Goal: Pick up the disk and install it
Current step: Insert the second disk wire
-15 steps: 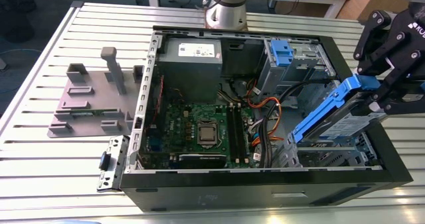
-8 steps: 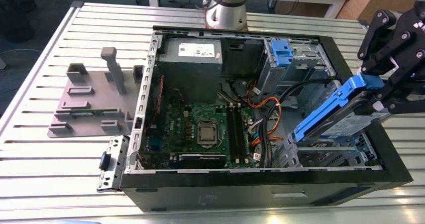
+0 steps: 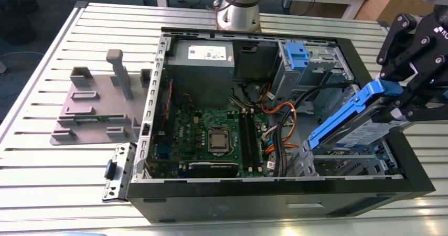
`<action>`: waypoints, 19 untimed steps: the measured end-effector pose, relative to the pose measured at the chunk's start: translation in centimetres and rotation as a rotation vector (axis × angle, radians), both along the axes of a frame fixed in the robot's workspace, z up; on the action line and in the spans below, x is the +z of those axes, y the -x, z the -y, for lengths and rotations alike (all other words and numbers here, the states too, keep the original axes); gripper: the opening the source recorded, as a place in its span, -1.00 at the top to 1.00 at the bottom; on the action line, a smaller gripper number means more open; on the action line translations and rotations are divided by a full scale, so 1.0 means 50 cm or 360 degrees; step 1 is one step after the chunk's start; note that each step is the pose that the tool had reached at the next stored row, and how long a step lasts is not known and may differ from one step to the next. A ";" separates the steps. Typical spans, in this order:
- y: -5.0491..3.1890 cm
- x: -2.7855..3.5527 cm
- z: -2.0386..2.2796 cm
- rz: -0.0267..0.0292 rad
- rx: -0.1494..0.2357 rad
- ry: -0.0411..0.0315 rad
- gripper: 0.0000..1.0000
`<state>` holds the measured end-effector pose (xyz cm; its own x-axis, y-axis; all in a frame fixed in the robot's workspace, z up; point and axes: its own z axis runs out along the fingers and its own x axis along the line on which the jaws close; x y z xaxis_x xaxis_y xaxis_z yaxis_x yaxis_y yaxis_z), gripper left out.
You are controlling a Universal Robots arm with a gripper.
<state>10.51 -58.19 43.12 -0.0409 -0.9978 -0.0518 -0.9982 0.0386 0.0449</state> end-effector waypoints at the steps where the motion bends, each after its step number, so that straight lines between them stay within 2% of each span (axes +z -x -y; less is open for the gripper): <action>1: 0.000 -0.001 0.0000 0.00001 -0.0005 0.0000 0.26; 9: 0.000 -0.011 -0.0001 0.00000 -0.0014 -0.0001 0.26; 16: 0.000 -0.014 0.0001 -0.00001 -0.0015 -0.0001 0.26; 19: 0.000 -0.011 0.0002 0.00000 -0.0015 0.0000 0.26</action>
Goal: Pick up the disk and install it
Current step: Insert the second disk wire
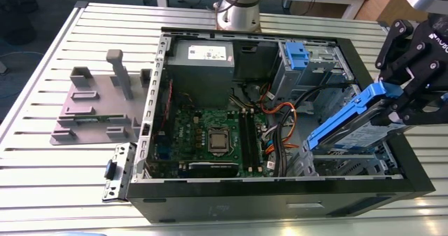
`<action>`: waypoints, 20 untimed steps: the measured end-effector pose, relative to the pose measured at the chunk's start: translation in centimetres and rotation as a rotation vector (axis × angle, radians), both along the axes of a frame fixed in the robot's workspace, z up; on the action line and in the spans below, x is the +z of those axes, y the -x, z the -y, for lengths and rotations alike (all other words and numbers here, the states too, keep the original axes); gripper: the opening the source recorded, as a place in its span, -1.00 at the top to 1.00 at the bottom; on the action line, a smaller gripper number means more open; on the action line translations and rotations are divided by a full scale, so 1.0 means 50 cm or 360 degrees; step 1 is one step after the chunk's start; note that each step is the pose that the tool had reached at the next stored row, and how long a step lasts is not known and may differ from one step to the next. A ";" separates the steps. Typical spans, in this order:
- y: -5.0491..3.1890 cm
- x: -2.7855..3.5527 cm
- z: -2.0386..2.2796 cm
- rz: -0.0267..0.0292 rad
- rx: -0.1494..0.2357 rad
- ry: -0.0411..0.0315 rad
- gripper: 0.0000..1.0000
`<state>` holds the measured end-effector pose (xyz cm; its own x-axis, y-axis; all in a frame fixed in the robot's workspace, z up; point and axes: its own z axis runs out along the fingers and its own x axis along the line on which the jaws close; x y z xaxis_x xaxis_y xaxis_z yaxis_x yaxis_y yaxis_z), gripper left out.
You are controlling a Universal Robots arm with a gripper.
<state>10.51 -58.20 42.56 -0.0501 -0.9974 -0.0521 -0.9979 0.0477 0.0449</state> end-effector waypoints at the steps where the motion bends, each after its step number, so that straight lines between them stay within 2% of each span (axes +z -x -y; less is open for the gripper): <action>1: 0.000 0.004 0.0000 -0.00003 0.0000 0.0000 0.26; 5: 0.000 0.022 0.0000 0.00002 0.0000 0.0002 0.26; 10: -0.002 0.023 -0.0002 -0.00001 0.0000 0.0006 0.26; 15: -0.021 0.023 -0.0002 -0.00124 0.0000 0.0007 0.26; 20: -0.022 0.020 -0.0002 -0.00144 0.0000 0.0011 0.26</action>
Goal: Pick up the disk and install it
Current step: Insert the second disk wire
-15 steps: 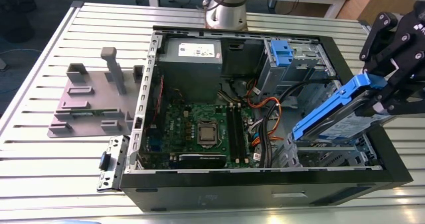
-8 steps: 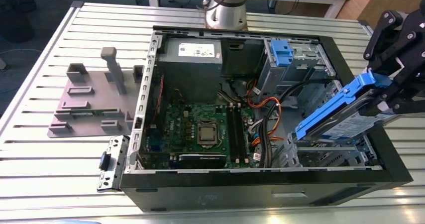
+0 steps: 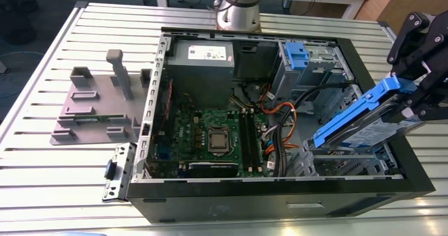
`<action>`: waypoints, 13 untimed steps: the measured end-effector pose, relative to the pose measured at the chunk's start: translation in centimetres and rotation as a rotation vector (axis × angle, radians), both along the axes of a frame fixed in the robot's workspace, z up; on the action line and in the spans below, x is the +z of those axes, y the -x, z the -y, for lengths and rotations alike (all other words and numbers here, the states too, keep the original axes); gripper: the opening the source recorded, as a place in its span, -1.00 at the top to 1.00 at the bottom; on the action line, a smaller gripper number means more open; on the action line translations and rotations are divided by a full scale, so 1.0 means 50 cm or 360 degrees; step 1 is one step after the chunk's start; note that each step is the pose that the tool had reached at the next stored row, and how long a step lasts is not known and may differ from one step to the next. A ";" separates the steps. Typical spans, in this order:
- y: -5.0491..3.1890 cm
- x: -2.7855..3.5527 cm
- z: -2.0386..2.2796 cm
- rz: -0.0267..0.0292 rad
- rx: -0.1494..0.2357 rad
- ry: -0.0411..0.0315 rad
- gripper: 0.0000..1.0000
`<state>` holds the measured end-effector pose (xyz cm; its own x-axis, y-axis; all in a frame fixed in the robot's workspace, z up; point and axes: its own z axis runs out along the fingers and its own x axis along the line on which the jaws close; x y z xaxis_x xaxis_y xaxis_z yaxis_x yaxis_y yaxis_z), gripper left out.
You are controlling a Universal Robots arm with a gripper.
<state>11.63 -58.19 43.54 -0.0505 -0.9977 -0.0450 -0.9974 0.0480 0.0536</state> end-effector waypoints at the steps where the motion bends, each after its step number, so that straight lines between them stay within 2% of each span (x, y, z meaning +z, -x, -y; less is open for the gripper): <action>1: 0.000 -0.001 0.0000 -0.00001 0.0000 0.0001 0.26; 13: 0.000 -0.032 0.0000 -0.00001 0.0000 0.0008 0.26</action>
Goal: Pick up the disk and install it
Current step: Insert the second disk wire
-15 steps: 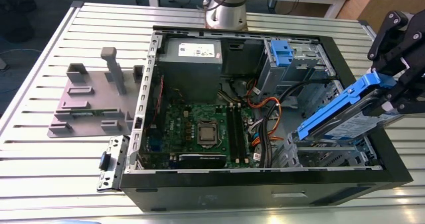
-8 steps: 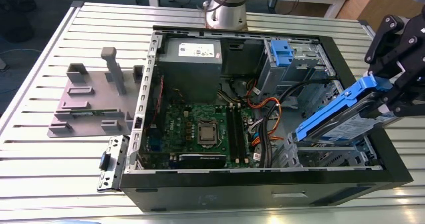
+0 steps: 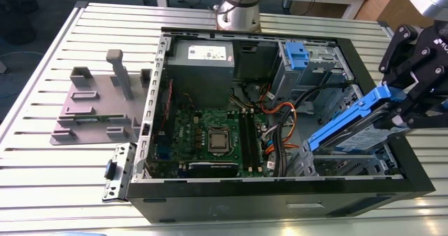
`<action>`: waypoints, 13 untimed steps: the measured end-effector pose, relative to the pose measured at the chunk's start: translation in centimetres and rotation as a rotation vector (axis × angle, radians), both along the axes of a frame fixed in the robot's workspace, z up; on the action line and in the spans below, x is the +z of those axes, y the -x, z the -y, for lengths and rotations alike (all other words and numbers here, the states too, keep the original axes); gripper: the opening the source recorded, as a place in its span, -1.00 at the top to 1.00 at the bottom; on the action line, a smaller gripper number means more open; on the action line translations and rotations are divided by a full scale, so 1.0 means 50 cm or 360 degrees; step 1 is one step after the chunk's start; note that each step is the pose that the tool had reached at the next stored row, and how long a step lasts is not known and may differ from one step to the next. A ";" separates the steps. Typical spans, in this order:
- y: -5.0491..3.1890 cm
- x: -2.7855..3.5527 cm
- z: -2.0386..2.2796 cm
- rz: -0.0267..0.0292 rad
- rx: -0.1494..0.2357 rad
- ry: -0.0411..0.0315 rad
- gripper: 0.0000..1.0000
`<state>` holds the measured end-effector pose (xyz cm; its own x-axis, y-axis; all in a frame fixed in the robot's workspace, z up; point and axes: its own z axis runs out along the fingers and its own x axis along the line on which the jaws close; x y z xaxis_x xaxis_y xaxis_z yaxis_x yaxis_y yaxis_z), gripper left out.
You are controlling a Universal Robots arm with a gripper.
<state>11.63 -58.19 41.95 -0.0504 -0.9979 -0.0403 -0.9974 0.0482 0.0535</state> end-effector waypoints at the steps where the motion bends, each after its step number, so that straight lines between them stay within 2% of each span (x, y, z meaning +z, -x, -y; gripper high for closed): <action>1: 0.000 -0.003 0.0001 0.00000 0.0000 0.0000 0.26; 8: 0.000 -0.019 0.0000 0.00000 0.0000 0.0001 0.26; 13: 0.000 -0.020 0.0000 0.00000 0.0000 0.0000 0.26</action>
